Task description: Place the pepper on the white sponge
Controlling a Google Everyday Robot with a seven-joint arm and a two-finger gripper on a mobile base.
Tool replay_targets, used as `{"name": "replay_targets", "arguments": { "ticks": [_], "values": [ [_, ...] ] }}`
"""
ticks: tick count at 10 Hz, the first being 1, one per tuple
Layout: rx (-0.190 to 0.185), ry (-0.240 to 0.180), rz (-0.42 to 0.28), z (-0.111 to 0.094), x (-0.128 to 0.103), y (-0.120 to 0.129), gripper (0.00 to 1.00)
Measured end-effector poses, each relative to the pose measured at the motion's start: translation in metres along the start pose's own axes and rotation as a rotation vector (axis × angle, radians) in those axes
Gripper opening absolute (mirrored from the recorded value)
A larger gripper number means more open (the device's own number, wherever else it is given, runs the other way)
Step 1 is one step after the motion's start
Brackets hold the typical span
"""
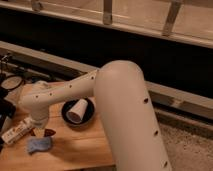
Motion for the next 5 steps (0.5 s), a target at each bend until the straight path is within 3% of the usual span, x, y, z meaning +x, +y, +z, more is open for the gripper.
{"name": "replay_targets", "arguments": {
  "ticks": [3, 5],
  "values": [
    [-0.031, -0.021, -0.031, 0.01, -0.0101, -0.0018, 0.15],
    [-0.028, -0.014, -0.029, 0.0092, -0.0076, -0.0002, 0.36]
  ]
}}
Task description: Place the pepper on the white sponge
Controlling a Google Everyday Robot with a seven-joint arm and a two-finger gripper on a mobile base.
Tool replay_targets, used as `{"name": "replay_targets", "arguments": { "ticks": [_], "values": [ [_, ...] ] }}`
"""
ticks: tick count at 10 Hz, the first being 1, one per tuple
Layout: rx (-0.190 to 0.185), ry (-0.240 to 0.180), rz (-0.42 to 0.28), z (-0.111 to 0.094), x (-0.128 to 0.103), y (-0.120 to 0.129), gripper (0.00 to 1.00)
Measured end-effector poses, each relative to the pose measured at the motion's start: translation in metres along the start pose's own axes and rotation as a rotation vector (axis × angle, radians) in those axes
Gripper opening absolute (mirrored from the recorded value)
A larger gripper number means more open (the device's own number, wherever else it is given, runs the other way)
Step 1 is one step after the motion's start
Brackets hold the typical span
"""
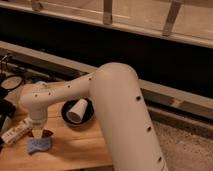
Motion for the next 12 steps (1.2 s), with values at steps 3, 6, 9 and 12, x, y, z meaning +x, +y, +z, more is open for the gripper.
{"name": "replay_targets", "arguments": {
  "ticks": [3, 6, 9, 12],
  "values": [
    [-0.002, -0.004, -0.003, 0.0017, -0.0019, 0.0015, 0.65],
    [-0.003, -0.002, -0.008, 0.0019, -0.0025, 0.0039, 0.8],
    [-0.005, -0.003, -0.013, 0.0034, -0.0046, 0.006, 0.8],
    [-0.005, -0.003, -0.017, 0.0039, -0.0049, 0.0076, 0.8]
  ]
}}
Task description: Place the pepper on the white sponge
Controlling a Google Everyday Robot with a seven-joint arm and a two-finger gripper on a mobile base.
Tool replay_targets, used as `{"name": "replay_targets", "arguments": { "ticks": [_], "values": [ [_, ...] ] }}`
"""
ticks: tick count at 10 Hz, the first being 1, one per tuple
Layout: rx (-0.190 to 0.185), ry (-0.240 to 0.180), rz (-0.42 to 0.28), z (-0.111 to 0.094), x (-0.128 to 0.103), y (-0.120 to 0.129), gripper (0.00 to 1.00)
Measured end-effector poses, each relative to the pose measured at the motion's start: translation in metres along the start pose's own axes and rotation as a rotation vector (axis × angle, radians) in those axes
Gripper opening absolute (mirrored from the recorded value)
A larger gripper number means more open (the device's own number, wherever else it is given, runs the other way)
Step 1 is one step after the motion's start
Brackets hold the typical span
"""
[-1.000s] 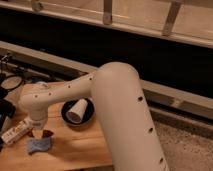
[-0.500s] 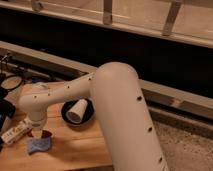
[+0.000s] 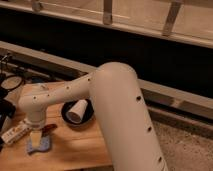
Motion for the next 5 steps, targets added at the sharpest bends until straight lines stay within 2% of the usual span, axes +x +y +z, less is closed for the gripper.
{"name": "replay_targets", "arguments": {
  "ticks": [5],
  "values": [
    [-0.003, -0.002, -0.006, -0.0005, -0.0027, 0.0035, 0.8]
  ]
}}
